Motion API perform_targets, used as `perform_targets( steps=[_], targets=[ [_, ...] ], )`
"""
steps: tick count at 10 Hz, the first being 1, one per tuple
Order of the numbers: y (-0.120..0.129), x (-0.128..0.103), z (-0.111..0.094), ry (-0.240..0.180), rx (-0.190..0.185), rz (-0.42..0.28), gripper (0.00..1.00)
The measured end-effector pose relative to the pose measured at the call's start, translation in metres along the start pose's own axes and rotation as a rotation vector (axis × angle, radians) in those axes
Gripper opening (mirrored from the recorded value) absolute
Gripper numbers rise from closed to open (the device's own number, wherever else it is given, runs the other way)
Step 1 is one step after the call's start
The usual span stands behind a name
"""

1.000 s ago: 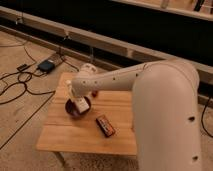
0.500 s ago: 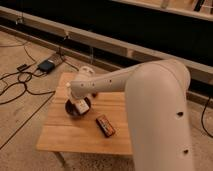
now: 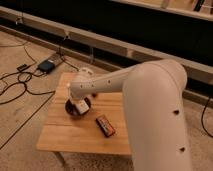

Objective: Place the bottle in the ceramic bowl

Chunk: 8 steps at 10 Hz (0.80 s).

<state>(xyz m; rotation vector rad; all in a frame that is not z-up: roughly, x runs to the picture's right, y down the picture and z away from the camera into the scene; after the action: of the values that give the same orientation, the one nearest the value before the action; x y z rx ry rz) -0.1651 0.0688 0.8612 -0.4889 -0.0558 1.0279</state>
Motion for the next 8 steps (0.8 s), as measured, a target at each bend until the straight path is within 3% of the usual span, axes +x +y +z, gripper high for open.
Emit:
perform_targets(
  steps=[5, 8],
  targets=[
    [-0.002, 0.003, -0.001, -0.004, -0.002, 0.024, 0.8],
    [-0.012, 0.002, -0.018, -0.016, 0.014, 0.044, 0.8]
  ],
)
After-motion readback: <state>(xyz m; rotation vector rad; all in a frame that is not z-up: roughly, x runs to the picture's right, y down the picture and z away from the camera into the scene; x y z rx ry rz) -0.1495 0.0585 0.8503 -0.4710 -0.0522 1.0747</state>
